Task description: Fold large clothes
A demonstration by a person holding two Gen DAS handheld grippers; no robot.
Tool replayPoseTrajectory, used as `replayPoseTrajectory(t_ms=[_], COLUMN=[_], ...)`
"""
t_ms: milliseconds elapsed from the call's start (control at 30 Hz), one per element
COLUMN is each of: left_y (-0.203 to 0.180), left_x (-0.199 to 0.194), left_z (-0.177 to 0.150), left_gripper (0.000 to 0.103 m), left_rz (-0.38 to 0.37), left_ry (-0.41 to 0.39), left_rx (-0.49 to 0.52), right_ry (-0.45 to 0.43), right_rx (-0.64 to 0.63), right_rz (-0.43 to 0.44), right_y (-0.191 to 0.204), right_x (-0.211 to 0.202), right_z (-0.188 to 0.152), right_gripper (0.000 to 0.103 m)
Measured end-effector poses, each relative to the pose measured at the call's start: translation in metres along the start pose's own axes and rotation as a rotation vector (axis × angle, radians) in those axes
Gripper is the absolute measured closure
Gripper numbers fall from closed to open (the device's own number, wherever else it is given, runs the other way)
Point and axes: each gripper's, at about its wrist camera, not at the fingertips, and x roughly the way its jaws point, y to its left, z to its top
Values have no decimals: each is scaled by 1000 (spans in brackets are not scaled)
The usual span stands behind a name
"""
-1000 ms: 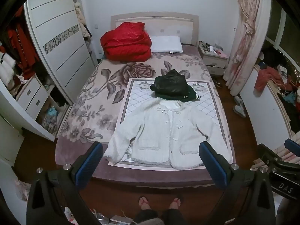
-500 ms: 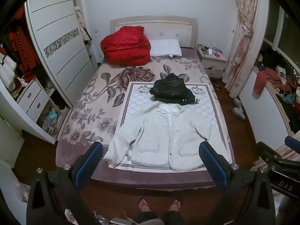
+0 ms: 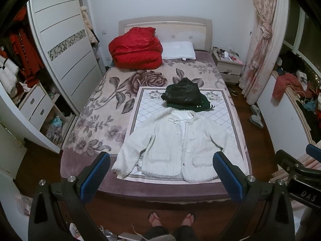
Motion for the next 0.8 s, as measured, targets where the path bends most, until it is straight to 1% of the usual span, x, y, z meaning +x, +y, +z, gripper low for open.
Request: replayPoseTrajectory(t_ms=[167,200,233,400,800], left_y=[7,8,11,11,14], left_x=[1,10,10,12,11], left_z=[0,-7,-8,-7,-9], left_gripper=[0,0,0,0,0], left_rz=[-1,-1,-2,0,-6], left_ry=[3,3,1,2,-1], left_rx=[-6,-7,-8,-11,-7], right_ry=[2,2,2,3,5], right_rx=[-4,-5,-8,-12,-8], right_rz=[4,4,4,4,4], right_y=[2,4,4,9,13], right_x=[2,2,2,10,11], right_z=[-1,-2,-2,-6,-7], right_gripper=[0,0,0,0,0])
